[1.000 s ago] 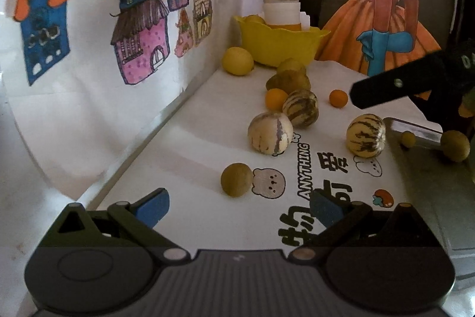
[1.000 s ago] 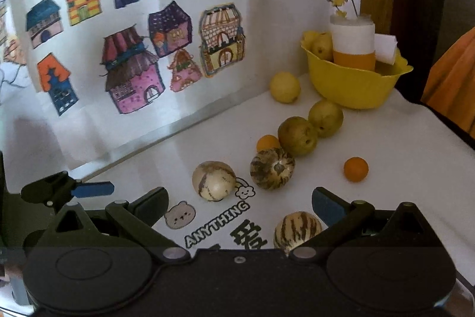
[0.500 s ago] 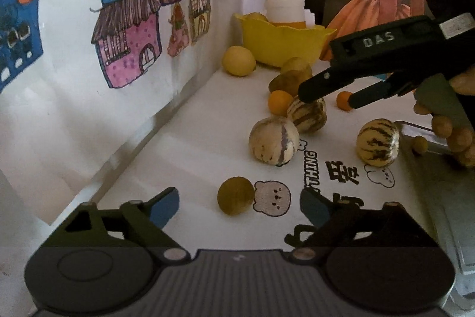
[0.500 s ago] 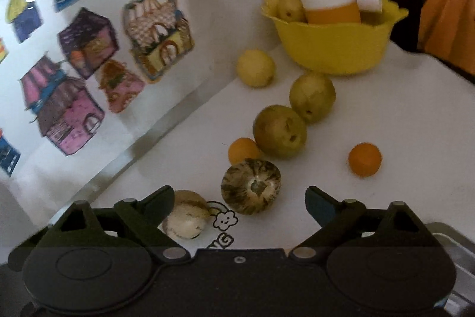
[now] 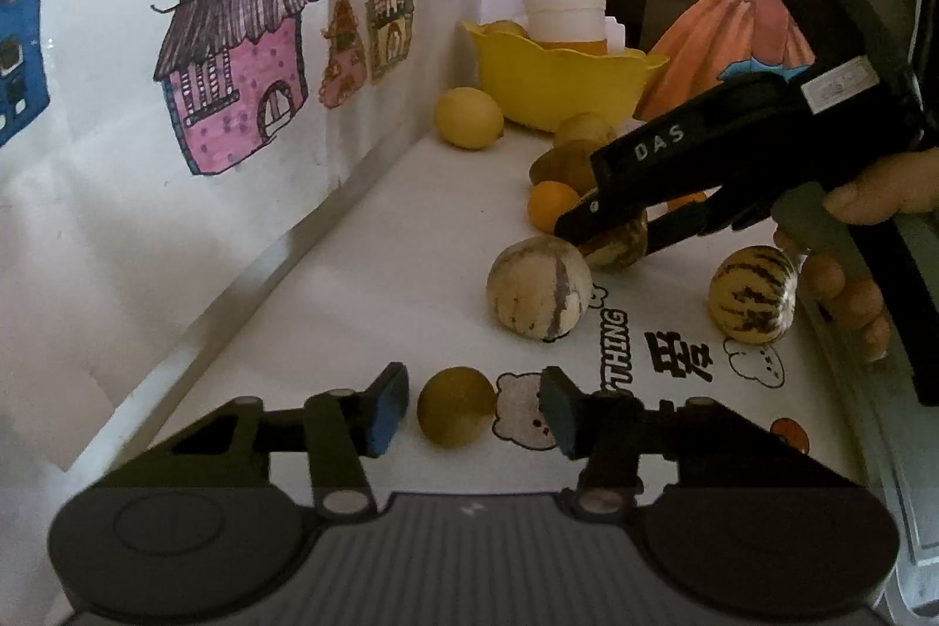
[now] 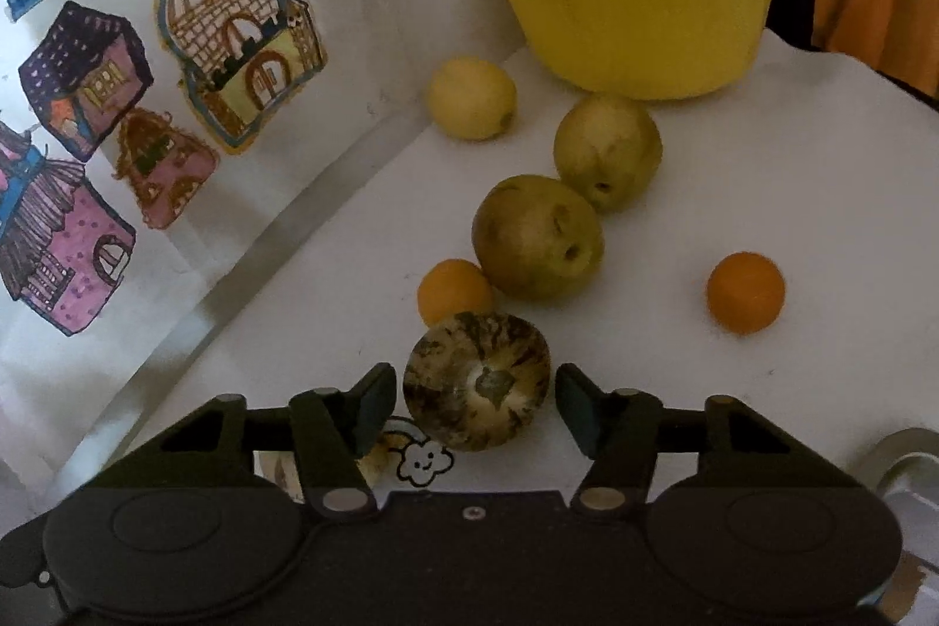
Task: Organize fruits
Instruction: 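Grasp another small brown fruit with the left tool while the right tool grasps a striped fruit, then carry the small brown fruit in the left tool while the right tool carries the striped fruit to the tray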
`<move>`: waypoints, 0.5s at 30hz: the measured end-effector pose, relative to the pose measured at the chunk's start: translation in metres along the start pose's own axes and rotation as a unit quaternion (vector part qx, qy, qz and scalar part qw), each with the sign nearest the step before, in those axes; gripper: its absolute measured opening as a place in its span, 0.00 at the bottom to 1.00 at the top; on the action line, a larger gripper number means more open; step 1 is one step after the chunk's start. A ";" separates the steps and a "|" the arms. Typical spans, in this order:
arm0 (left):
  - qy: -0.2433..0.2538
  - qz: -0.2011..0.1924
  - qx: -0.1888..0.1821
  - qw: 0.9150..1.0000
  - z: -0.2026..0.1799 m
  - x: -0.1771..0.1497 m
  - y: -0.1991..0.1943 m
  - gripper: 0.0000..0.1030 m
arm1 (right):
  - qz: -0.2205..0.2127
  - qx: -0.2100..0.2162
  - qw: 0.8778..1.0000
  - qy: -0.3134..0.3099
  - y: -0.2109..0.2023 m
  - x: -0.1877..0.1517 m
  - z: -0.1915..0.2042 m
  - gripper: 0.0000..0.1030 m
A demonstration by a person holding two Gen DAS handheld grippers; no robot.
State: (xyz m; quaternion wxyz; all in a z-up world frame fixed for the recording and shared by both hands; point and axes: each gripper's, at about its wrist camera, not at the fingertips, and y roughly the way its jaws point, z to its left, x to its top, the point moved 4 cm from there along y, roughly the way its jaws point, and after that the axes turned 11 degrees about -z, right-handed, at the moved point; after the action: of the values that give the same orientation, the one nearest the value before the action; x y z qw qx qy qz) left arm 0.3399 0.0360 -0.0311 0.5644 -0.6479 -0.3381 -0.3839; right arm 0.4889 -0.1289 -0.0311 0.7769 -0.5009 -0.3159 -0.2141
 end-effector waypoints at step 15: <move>-0.008 -0.002 0.003 1.000 -0.007 0.002 0.003 0.28 | -0.016 -0.005 1.000 0.000 -0.004 -0.005 -0.002 0.51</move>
State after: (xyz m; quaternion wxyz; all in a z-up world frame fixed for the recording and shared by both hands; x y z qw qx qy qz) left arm 0.3427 0.0290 -0.0298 0.5632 -0.6482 -0.3452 -0.3788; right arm 0.4831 -0.1318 -0.0324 0.7709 -0.4992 -0.3229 -0.2284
